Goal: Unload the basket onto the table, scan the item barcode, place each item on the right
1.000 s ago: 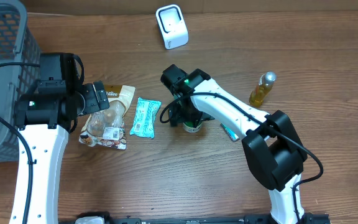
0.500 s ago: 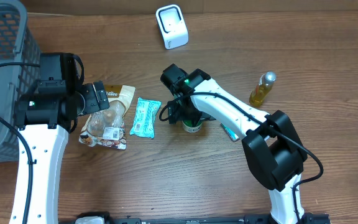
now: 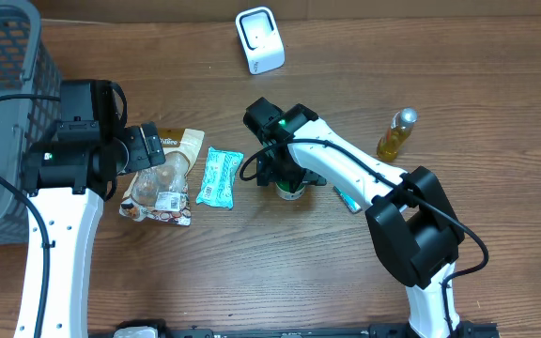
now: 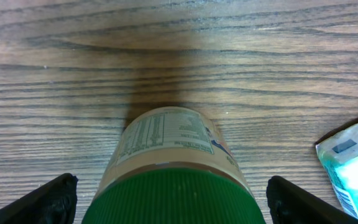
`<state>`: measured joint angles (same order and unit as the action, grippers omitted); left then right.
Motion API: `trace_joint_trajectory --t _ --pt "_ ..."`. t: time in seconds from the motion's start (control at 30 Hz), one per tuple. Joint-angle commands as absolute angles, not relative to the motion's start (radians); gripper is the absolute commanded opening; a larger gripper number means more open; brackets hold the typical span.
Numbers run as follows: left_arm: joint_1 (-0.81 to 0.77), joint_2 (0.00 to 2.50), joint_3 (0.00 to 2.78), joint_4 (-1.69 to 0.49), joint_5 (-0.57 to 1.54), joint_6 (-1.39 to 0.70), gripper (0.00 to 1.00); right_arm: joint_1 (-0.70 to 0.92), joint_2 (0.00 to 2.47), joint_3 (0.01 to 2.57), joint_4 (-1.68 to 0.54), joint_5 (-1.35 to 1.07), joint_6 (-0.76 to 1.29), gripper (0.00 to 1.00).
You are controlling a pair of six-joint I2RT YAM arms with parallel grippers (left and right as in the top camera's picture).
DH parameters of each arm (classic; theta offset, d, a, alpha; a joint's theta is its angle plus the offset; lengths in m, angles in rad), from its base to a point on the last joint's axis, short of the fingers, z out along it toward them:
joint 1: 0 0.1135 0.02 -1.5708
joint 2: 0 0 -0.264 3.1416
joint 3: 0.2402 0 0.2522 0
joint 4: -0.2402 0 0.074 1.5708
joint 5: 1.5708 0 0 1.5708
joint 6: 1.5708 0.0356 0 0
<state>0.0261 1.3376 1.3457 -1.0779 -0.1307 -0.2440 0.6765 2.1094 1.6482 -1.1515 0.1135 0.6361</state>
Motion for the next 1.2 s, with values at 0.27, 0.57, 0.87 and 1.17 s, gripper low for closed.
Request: trace_joint_trajectory --t 0.27,0.57,0.87,1.17 --pt "0.024 1.341 1.359 -1.076 -0.130 -0.255 1.00 0.678 2.124 1.607 -1.087 0.131 0.659 0.90" --pt "0.024 1.341 1.359 -1.076 -0.130 -0.255 1.00 0.678 2.124 1.607 -1.098 0.130 0.659 0.79" --pt "0.024 1.341 1.359 -1.076 -0.130 -0.255 1.00 0.676 2.123 1.613 -1.102 0.131 0.659 0.80" --pt "0.024 1.341 1.359 -1.076 -0.130 -0.255 0.99 0.604 2.122 1.621 -1.116 -0.057 0.659 0.80"
